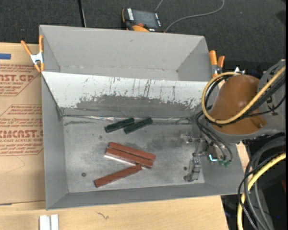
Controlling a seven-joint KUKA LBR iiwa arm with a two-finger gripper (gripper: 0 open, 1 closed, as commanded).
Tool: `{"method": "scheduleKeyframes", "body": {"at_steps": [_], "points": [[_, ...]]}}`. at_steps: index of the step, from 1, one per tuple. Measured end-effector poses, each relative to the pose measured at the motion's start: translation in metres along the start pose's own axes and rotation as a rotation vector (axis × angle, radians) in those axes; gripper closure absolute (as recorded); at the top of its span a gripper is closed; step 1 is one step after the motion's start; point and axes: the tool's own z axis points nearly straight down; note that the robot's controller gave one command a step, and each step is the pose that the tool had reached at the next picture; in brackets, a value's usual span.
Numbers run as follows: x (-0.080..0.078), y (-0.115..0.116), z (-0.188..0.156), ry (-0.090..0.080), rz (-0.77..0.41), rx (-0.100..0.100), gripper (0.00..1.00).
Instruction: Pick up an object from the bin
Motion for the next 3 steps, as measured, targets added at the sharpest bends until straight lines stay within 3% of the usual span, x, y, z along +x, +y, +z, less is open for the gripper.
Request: {"method": "scheduleKeyframes", "body": {"at_steps": [1,2,3], "points": [[-0.078,0.067,0.075,-0.009,-0.071,-0.003,0.00],[-0.057,0.137,0.071,-0.006,-0.132,-0.002,0.00],[-0.084,0.110,0.003,-0.017,-0.182,0.003,0.00]]}}
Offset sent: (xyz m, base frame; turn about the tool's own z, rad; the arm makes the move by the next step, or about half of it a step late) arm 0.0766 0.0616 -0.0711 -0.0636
